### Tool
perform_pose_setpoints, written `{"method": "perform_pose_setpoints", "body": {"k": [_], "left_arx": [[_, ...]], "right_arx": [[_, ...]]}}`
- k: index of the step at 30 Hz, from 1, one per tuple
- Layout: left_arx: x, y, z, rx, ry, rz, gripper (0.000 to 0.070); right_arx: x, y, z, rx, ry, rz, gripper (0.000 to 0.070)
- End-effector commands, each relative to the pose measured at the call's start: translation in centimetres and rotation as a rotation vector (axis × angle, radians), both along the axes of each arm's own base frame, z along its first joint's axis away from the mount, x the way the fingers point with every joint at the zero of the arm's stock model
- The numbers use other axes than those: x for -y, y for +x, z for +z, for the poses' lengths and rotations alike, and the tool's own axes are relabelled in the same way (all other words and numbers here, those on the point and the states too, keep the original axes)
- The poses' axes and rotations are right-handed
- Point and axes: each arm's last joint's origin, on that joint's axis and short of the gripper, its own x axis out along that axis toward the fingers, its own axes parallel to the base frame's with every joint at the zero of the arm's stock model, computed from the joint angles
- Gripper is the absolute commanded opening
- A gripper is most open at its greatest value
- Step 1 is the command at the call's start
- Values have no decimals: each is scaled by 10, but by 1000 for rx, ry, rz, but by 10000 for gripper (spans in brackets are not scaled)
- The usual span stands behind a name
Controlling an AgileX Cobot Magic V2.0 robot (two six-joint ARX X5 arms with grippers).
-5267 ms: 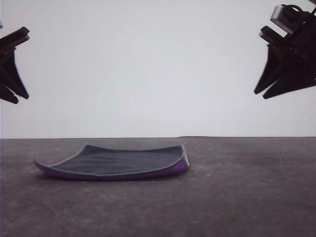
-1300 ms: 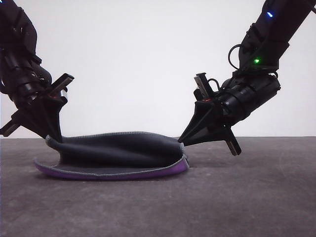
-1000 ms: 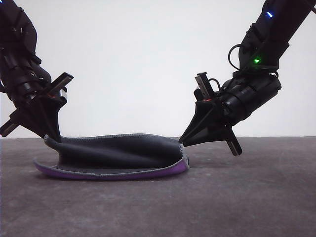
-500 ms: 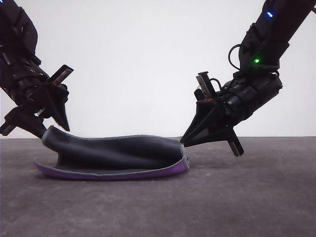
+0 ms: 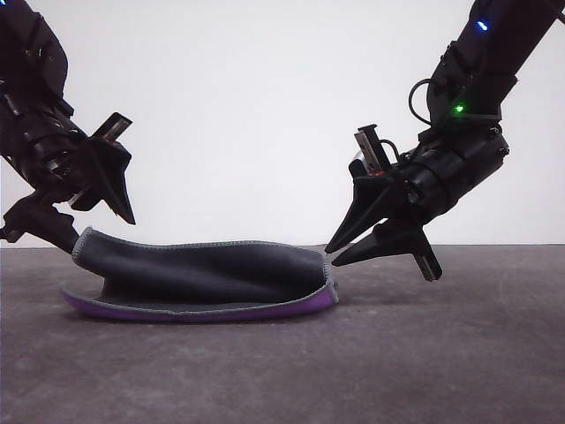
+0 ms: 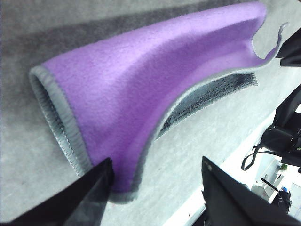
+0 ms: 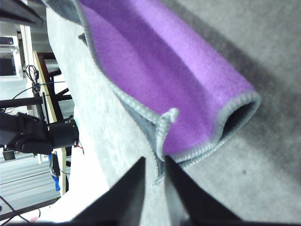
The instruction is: Fold clothes
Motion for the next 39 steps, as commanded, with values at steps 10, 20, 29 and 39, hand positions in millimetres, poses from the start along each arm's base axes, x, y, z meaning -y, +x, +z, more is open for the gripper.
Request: {"method": "perform_pose_setpoints", "body": {"k": [10, 20, 29, 39], "left_arx": [[2, -1, 6, -19, -42, -3, 611], [-2, -21, 65, 160, -42, -13, 609], [-21, -55, 144, 498, 213, 109, 598], [-56, -77, 175, 608, 299, 255, 598]], "right_arx": [[-4, 11, 34, 86, 41, 70, 305], [-5, 12, 71, 187, 64, 113, 352], [12, -30, 160, 419, -110, 96, 351], [53, -158, 281, 744, -490, -159, 351]]}}
